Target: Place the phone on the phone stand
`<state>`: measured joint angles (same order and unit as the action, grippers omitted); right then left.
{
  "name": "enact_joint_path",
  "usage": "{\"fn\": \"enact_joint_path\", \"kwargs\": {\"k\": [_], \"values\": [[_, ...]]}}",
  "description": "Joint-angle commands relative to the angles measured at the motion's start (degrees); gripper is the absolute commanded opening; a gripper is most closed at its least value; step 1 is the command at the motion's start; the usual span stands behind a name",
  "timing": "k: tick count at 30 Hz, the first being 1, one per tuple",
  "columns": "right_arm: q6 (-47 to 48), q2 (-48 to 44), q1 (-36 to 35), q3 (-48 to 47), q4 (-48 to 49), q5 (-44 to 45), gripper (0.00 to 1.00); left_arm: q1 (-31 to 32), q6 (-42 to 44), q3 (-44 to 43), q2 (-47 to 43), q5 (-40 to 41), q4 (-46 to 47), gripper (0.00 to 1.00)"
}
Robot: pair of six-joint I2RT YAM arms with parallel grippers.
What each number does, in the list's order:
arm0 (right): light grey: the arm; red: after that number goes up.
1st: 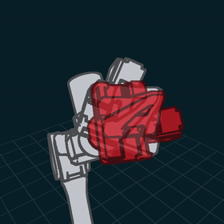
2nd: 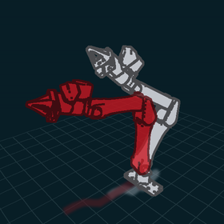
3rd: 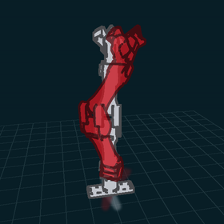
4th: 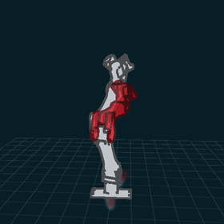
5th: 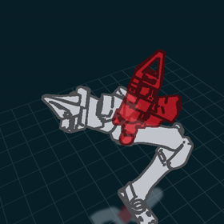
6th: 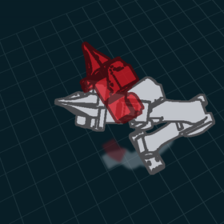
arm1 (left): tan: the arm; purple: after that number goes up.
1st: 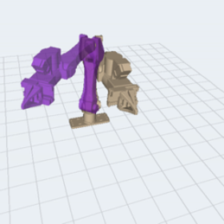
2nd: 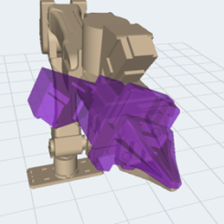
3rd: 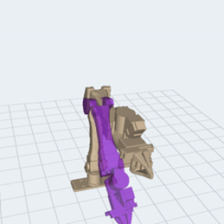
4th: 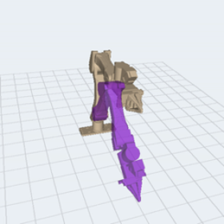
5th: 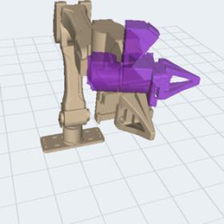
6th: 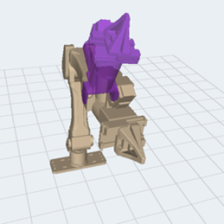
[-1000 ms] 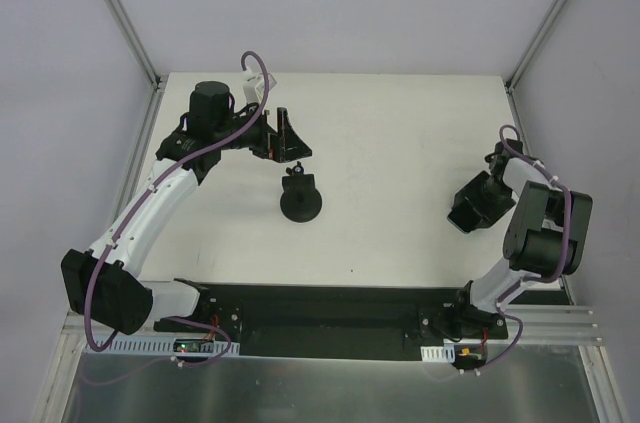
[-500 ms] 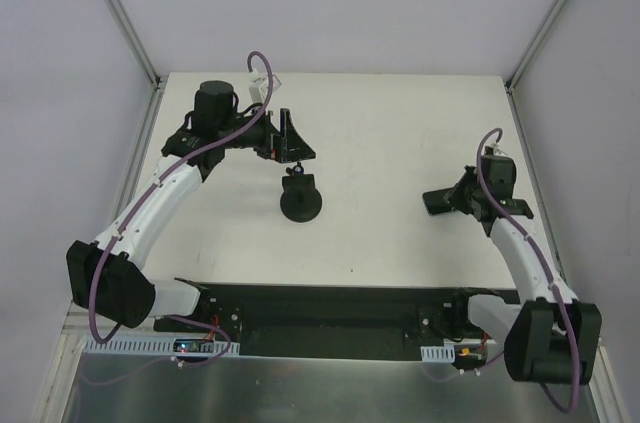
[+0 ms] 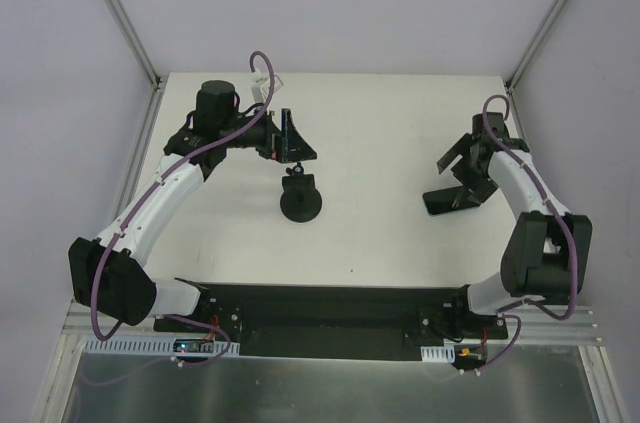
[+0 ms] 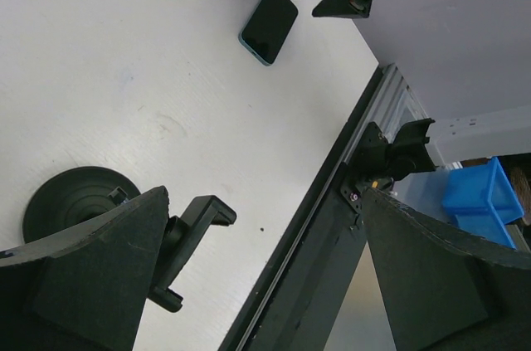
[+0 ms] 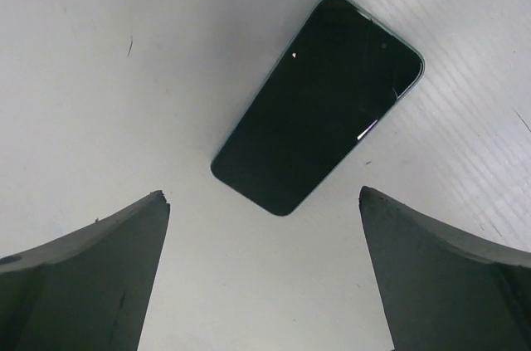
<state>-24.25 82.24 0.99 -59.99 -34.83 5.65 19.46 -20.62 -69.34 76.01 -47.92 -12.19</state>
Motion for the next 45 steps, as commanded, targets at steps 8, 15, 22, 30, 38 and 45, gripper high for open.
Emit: {"fn": "enact_joint_path", "kwargs": {"k": [8,15,22,30,38,45], "values": [[-6.42,22.33,-0.91,-17.78,-15.34,10.06,0.96,0.22,-0.3,0.43,-0.86,-1.39,2.43,0.98],[-5.46,27.36,-3.63,-20.26,-17.64,11.14,0.96,0.22,-0.21,0.79,-2.0,0.28,2.52,0.98],[-5.11,24.65,-3.72,-13.68,-14.74,9.91,0.96,0.22,-0.38,0.79,-2.09,0.11,2.34,0.98],[-0.9,17.53,-3.72,-6.2,-11.93,7.45,0.96,0.22,-0.38,0.79,-1.92,0.2,2.43,0.98],[9.2,8.74,2.34,1.53,-2.55,-1.94,0.99,0.22,-0.47,0.79,-1.92,0.11,2.43,0.98],[14.85,8.38,5.16,1.81,3.53,-8.28,0.97,0.22,-0.65,0.79,-1.83,-0.07,2.34,0.97]]}}
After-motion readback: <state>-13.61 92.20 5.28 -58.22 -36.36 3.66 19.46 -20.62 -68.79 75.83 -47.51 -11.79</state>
